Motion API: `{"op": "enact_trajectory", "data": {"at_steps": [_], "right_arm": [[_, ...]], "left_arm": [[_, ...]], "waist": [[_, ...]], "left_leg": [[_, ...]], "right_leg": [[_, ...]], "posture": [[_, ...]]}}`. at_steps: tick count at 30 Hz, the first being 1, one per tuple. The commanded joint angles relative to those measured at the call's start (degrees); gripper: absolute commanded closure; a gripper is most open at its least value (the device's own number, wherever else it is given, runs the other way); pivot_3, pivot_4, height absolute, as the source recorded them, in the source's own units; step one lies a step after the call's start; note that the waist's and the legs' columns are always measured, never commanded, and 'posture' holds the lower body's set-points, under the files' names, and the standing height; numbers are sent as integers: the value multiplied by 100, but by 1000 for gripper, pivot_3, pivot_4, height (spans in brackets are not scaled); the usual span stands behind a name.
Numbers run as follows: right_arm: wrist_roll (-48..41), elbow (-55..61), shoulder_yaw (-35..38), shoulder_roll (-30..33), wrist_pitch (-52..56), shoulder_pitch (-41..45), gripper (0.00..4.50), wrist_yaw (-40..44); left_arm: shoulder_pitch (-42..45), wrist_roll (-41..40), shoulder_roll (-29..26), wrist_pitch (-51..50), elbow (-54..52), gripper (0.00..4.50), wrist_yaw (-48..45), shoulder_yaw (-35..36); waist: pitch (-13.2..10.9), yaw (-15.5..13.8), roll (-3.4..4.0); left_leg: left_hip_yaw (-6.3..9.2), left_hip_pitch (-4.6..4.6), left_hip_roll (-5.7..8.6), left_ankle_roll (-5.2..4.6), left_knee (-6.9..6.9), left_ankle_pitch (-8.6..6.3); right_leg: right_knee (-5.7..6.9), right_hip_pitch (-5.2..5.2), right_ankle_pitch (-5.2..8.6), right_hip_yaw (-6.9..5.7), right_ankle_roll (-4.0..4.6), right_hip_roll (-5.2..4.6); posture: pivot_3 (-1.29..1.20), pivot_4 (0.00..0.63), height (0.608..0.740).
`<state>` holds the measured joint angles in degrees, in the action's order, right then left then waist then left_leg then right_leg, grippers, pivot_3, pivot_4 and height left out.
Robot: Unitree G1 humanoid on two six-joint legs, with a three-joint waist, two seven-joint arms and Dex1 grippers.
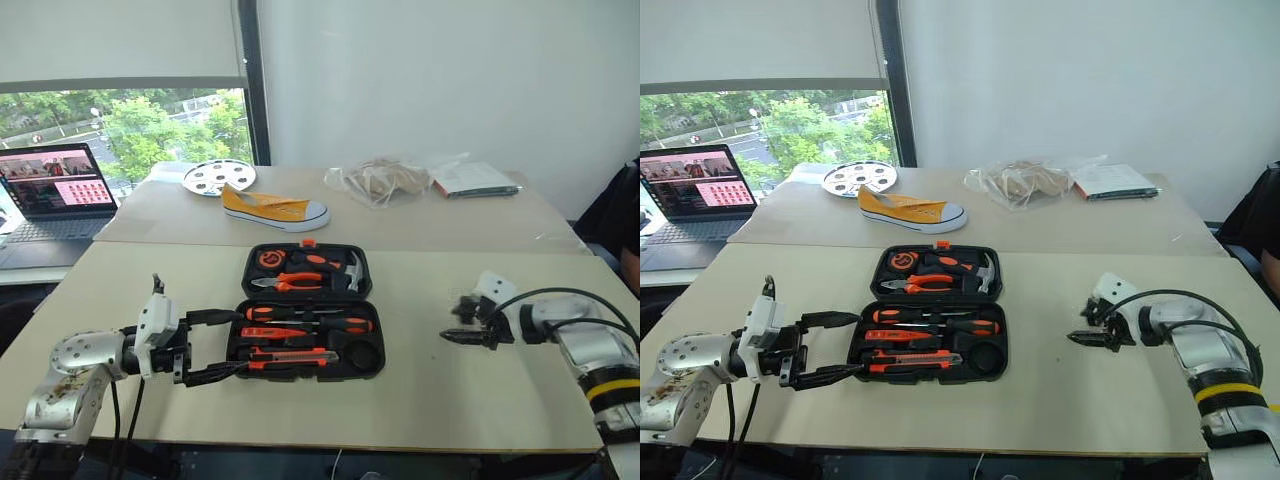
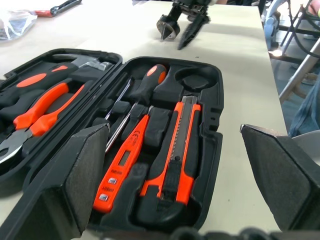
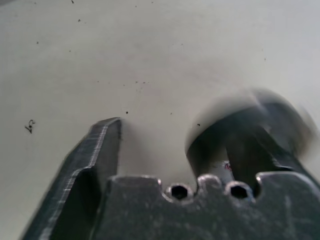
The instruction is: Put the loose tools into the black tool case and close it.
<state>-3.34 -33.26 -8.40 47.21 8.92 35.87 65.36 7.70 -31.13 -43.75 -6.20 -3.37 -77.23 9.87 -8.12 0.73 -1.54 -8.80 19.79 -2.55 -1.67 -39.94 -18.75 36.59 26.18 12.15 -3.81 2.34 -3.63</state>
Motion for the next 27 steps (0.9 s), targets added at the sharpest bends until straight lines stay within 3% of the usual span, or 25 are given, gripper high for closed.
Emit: {"op": "enact_trajectory", "data": {"at_steps": [1,6,8,12,16,18,27], "right_arm": [[236,-539,-64,-57,-440,322,2701,80],[94,-705,19,-108,-1071,623,4417,619],[-165,-355,83,-132,-1096,623,4472,1036],[-1309,1539,76,-272,-128,336,4472,2077],[-1863,3228,-182,-505,1425,142,4472,1744],[-1668,3755,-528,-619,1788,45,4472,1501],[-1008,3854,-1264,-751,2449,49,4472,867]], "left_arm": [[-92,-98,-53,9,-247,0,-30,76],[-169,-99,-68,45,-248,0,-19,150],[-238,-116,-85,41,-276,0,-14,199],[-421,-140,-125,61,-339,0,-26,282],[-562,-165,-112,42,-421,0,21,337],[-623,-148,-96,32,-480,0,37,319],[-668,-152,-112,-52,-607,0,121,337]], "waist": [[0,9,0],[0,11,1],[-1,10,2],[-3,46,6],[-3,19,6],[-3,4,7],[-3,-50,6]], "left_leg": [[-2,-3,0,0,-3,0],[-17,-14,-3,5,-9,3],[-21,-17,-4,6,-9,4],[-27,-21,-17,9,-6,4],[-24,-24,-30,20,-5,1],[-23,-25,-28,21,-5,0],[-26,-15,-12,13,-10,-4]], "right_leg": [[5,-1,0,1,0,-1],[17,-1,0,6,0,-1],[19,-1,0,8,0,0],[20,3,0,9,1,9],[26,4,-3,6,8,6],[27,3,-2,1,10,9],[21,8,-2,-9,12,5]], "posture": [[0,150,740],[0,150,740],[0,150,740],[0,150,740],[0,150,740],[0,150,740],[0,150,740]]}}
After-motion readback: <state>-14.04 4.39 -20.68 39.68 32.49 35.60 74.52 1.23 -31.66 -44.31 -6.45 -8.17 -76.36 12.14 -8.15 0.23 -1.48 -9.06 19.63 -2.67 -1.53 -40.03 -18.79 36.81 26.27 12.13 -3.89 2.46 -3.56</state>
